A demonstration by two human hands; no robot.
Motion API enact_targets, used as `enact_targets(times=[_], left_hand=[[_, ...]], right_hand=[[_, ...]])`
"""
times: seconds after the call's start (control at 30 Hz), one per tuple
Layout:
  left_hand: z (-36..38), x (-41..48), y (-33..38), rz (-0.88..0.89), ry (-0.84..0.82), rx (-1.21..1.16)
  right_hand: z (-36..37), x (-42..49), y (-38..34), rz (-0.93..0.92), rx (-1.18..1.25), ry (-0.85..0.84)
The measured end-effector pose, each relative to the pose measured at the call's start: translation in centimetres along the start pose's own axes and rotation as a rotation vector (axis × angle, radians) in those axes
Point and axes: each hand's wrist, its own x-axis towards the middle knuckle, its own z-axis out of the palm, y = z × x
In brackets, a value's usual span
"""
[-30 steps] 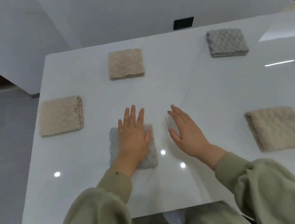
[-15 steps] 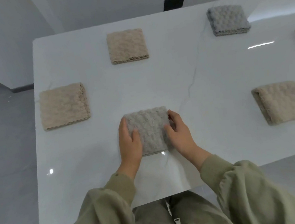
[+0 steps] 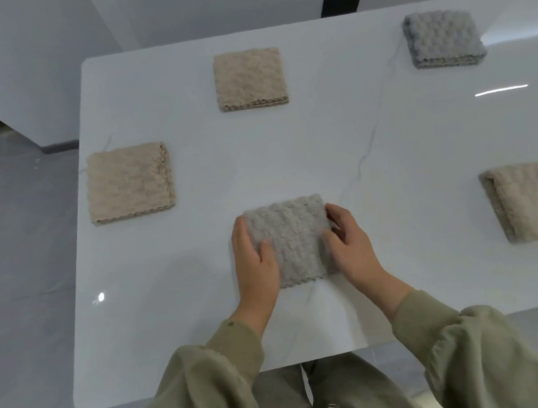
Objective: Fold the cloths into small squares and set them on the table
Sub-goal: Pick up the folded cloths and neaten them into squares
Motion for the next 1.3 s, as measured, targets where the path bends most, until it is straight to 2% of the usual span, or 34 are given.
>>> enact_targets(times=[0.17, 0.83, 0.97, 1.13, 1.3], left_hand=[[-0.7, 2.0, 0.6, -0.061, -0.001, -0.135], [0.0, 1.8, 0.1, 0.052, -0.063, -0.117], [-0.5, 2.1, -0.2, 0.028, -0.030, -0.172], [0.1, 1.9, -0.1, 0.063, -0.047, -0.154], [-0.2, 2.0, -0.5, 0.048, -0.039, -0.232]], right_hand=[[0.1, 1.7, -0.3, -0.011, 0.021, 0.069], [2.4, 2.1, -0.1, -0.061, 0.032, 0.091], [1.9, 2.1, 0.8, -0.063, 0.107, 0.157], [2.7, 1.8, 0.7, -0.090, 0.023, 0.101], [1.8, 2.2, 0.9, -0.067, 0.075, 0.132]])
